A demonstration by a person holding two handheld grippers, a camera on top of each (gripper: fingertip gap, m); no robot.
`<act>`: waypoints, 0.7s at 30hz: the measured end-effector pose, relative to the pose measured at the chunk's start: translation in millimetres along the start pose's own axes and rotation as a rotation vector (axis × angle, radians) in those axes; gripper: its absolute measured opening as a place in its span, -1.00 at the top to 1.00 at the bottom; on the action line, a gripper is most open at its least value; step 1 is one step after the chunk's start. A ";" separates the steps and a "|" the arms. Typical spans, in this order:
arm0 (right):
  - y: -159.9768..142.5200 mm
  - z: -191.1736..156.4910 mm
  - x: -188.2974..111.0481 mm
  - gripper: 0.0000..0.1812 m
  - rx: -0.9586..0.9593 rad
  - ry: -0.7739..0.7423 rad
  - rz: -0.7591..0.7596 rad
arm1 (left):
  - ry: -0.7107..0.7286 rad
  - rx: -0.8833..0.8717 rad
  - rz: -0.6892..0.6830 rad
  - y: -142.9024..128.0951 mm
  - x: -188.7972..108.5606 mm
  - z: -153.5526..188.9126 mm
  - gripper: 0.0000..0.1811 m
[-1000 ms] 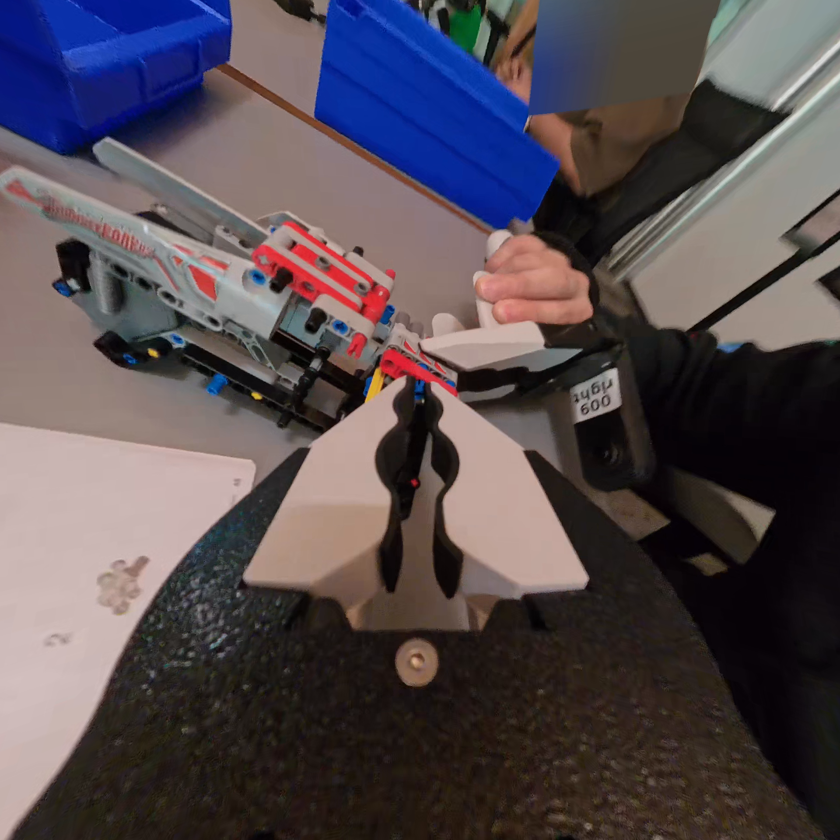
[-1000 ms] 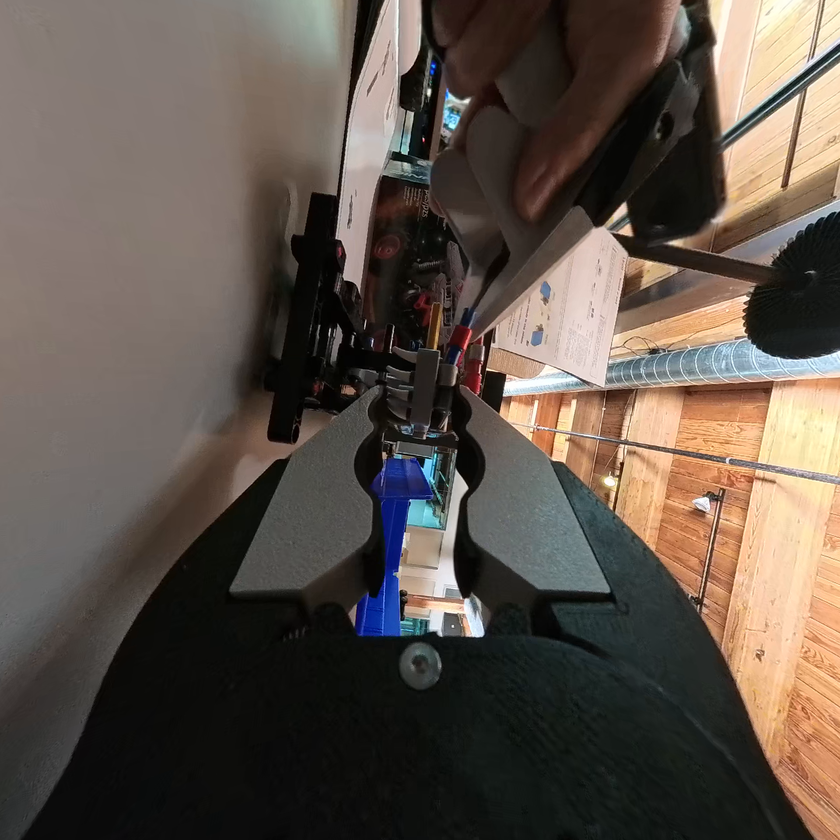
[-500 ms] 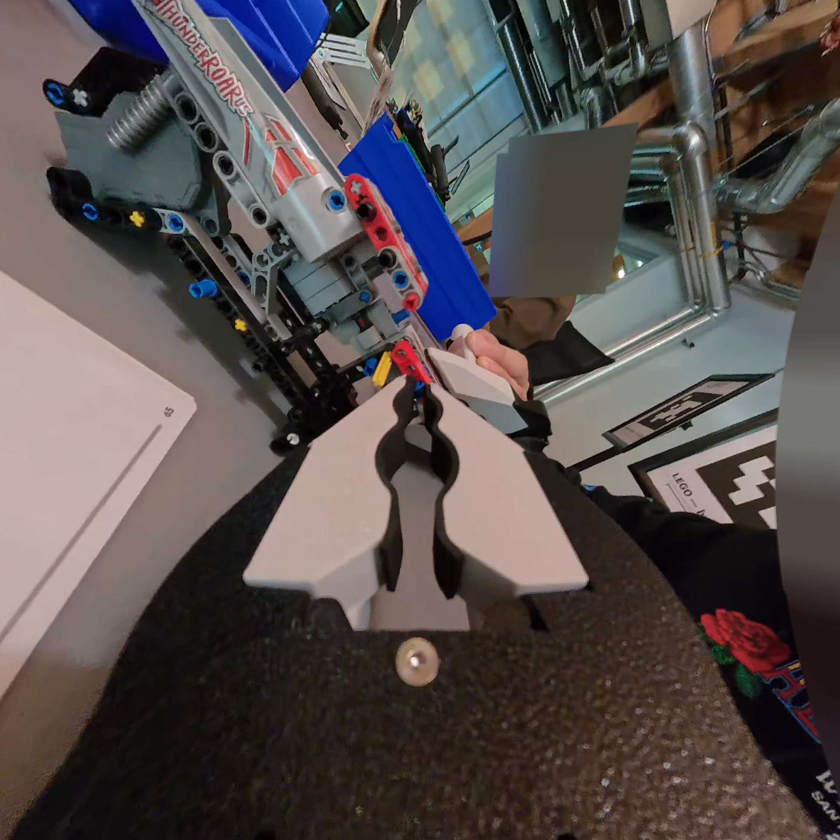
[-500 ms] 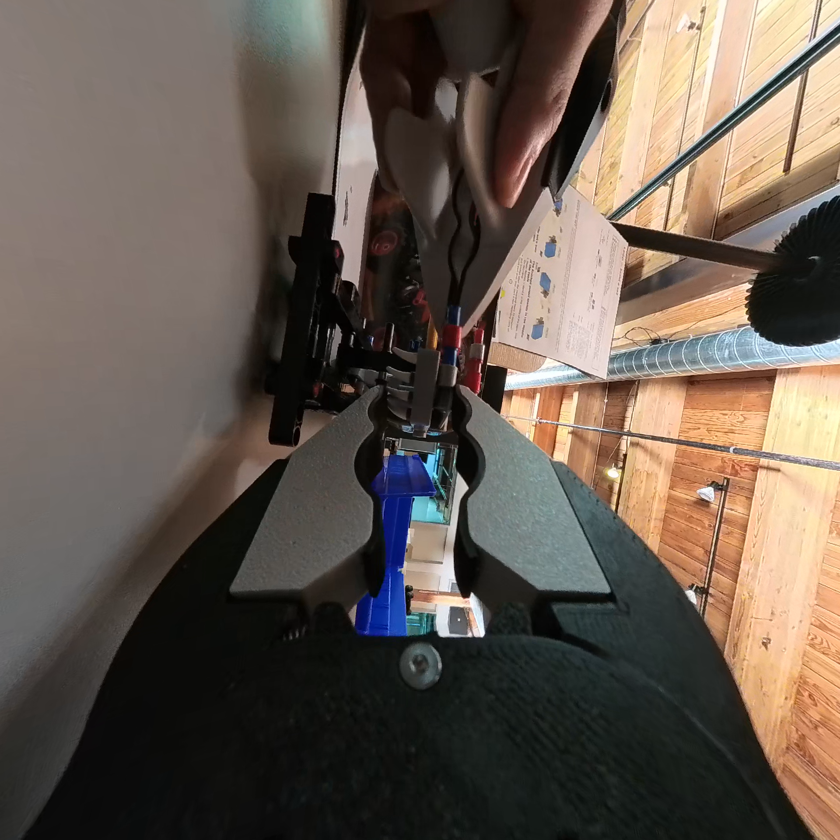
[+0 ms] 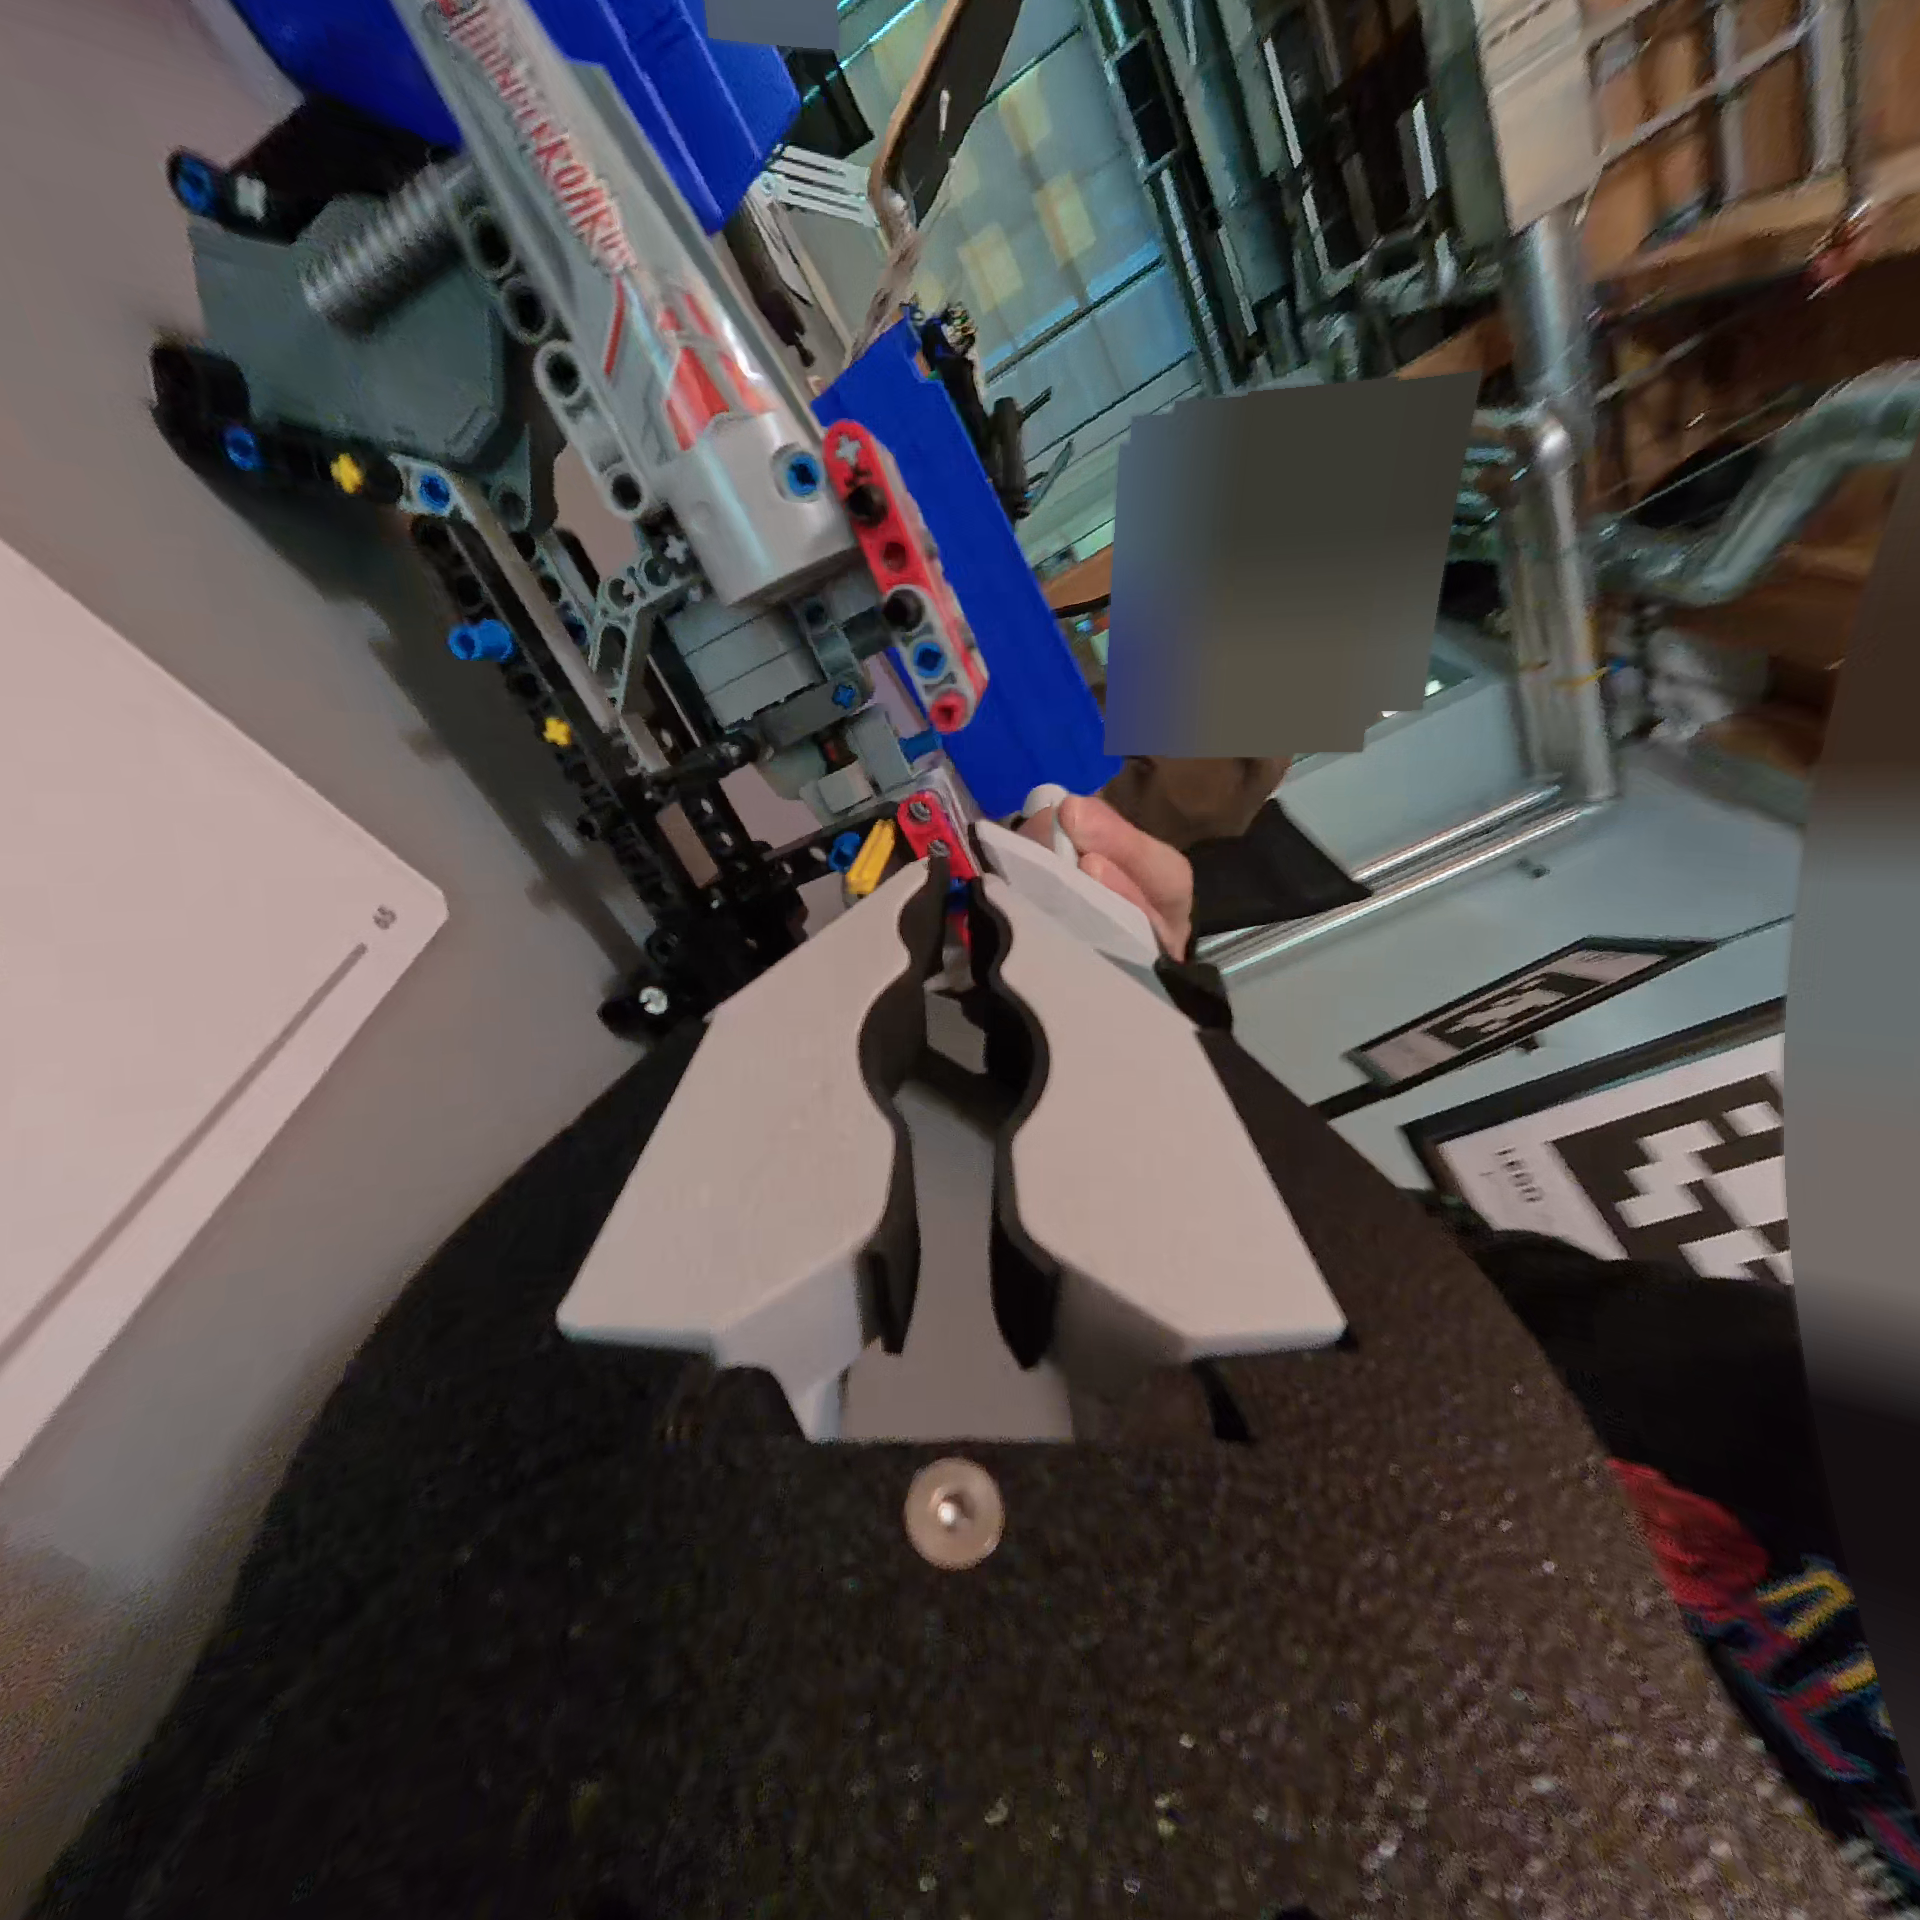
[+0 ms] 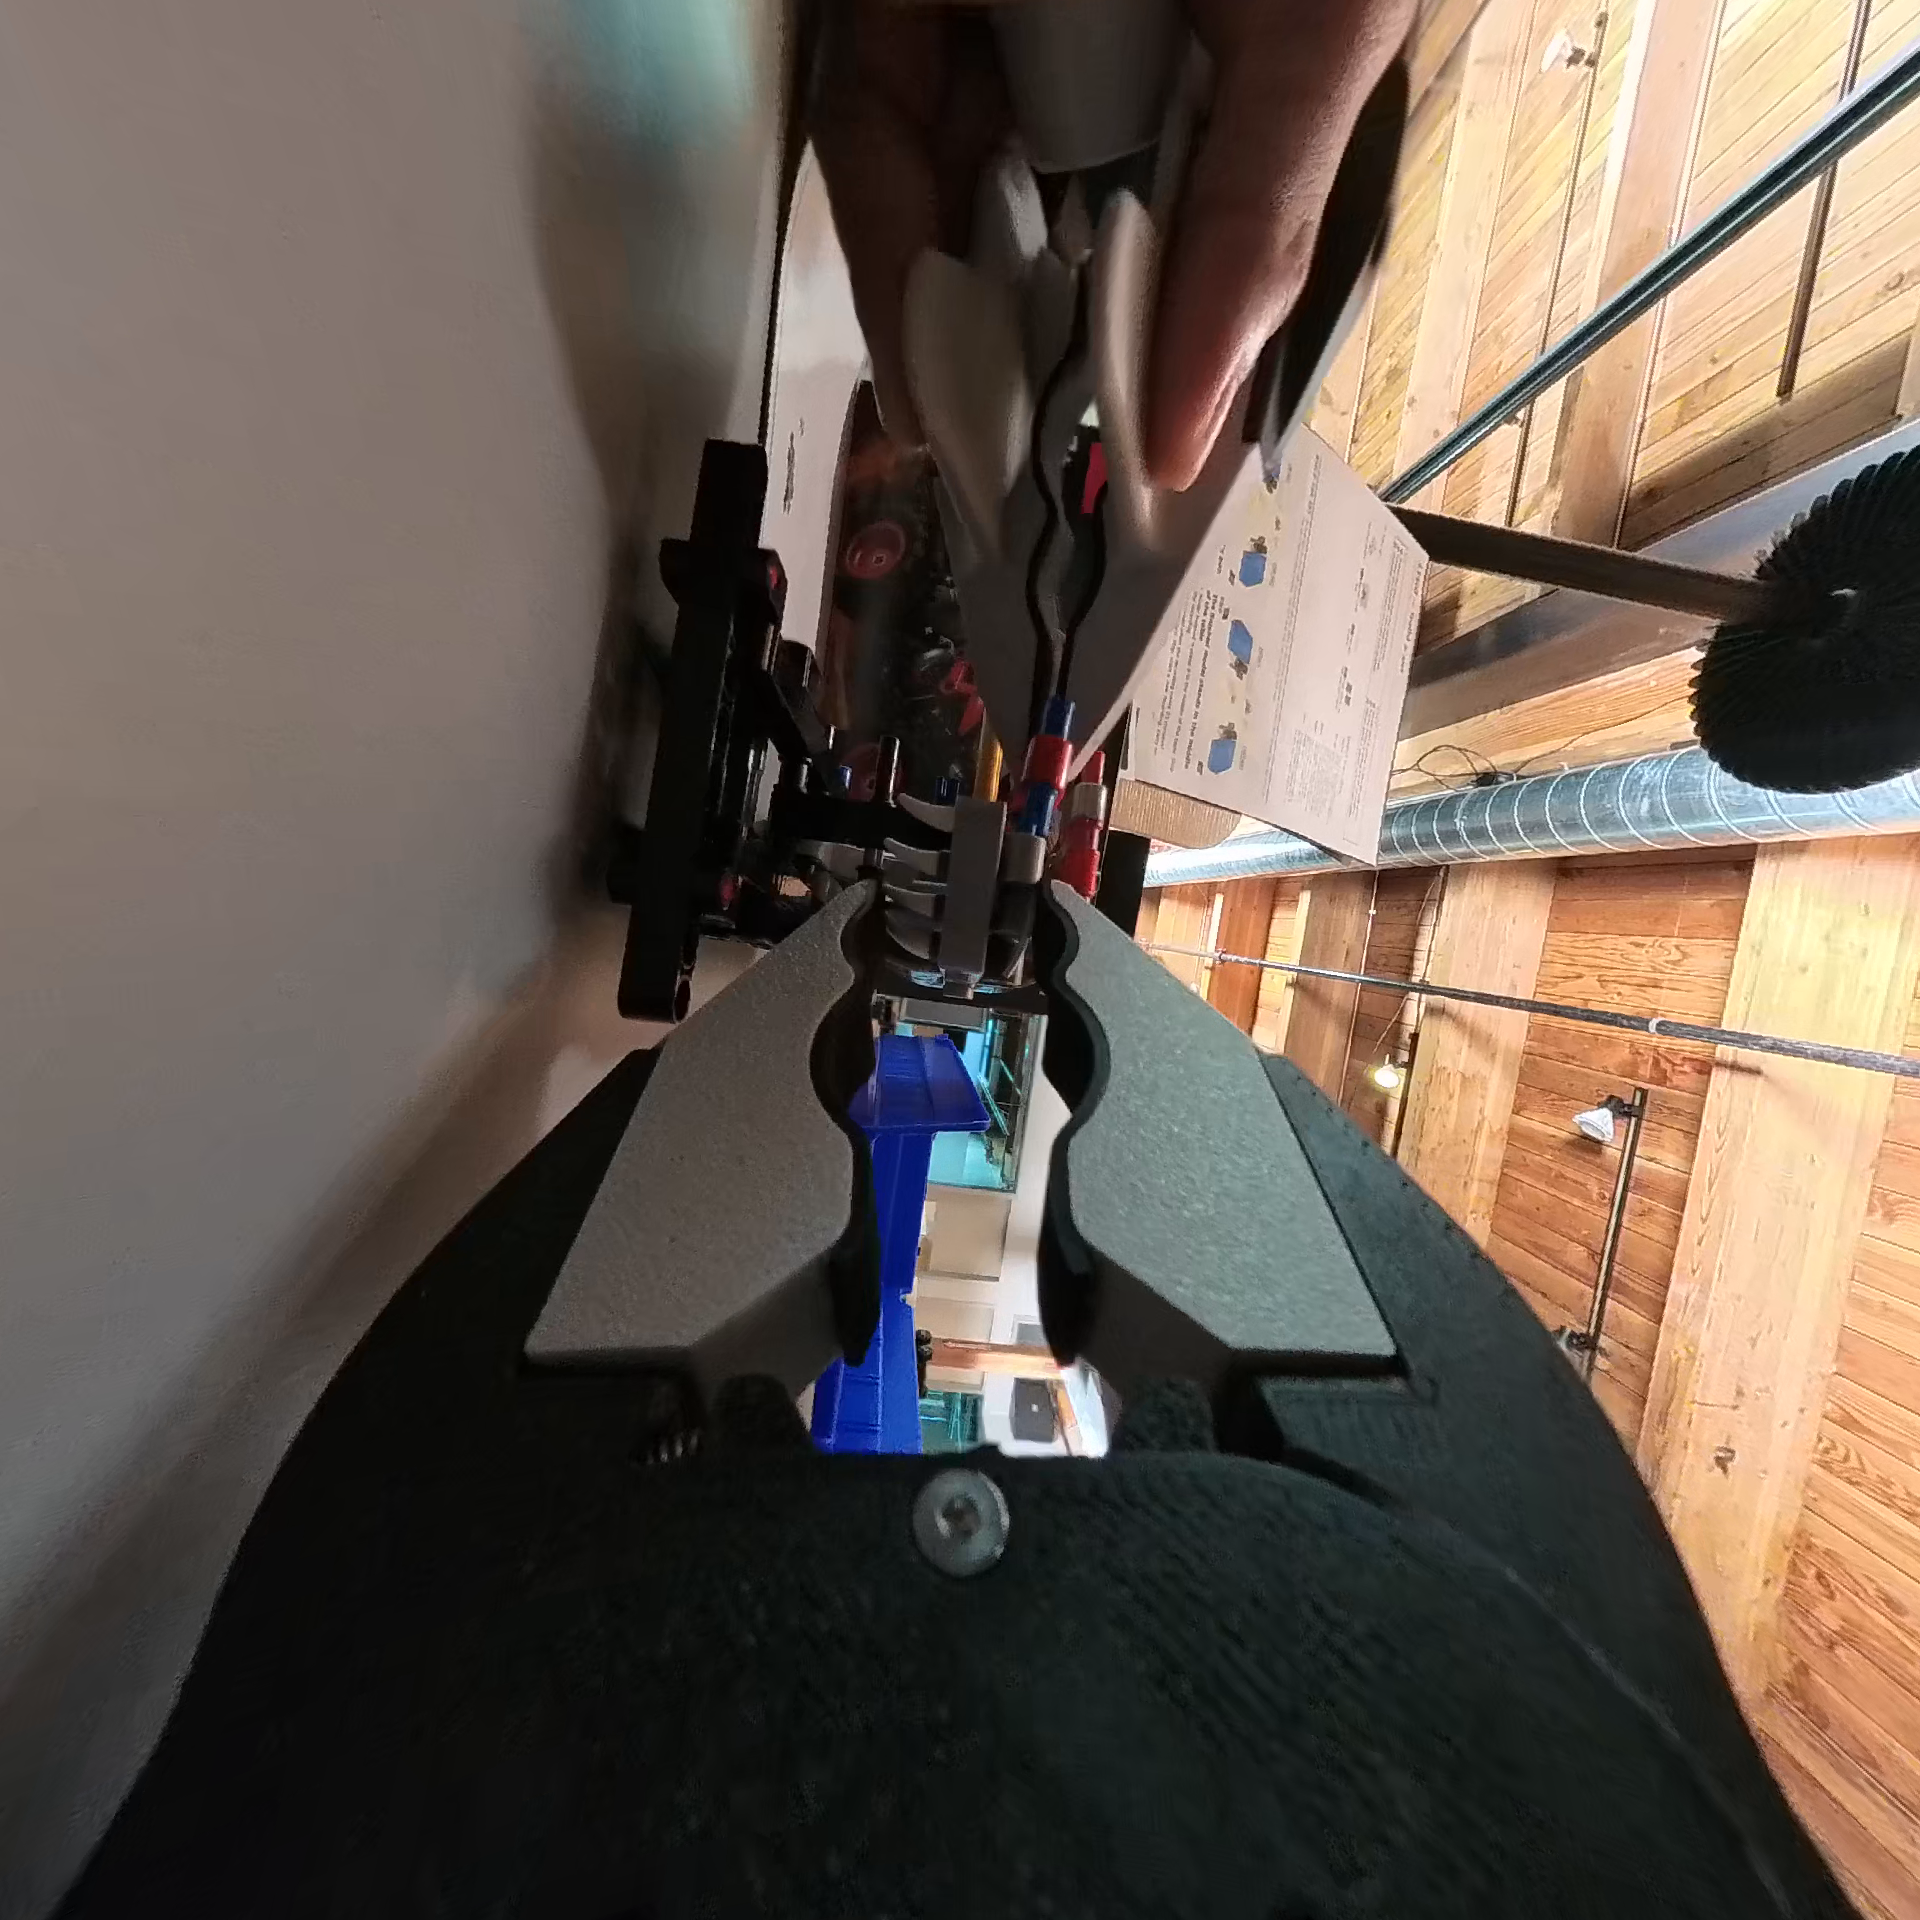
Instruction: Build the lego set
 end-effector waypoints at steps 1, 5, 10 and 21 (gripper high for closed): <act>0.1 -0.1 0.5 0.71 0.002 -0.001 -0.001 | 0.025 0.044 -0.007 0.8 -0.2 2.5 0.99; -0.5 0.0 1.0 0.71 0.012 -0.003 -0.001 | 0.089 0.157 -0.018 2.3 -5.9 10.4 0.99; -0.9 0.1 1.6 0.71 0.005 -0.007 0.001 | 0.103 0.205 -0.110 -9.1 -21.2 8.6 0.99; -1.1 1.1 3.5 0.71 -0.004 -0.010 0.008 | 0.314 0.440 -0.501 -32.0 -55.9 9.9 0.97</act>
Point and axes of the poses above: each gripper's, where its closed fingertips meet, x out along the fingers, y out of its top, z = x × y across the jaws, the point moved 9 cm from there along -x, back along the fingers, and after that the axes turned 11 degrees about x, right-handed, at the moved point
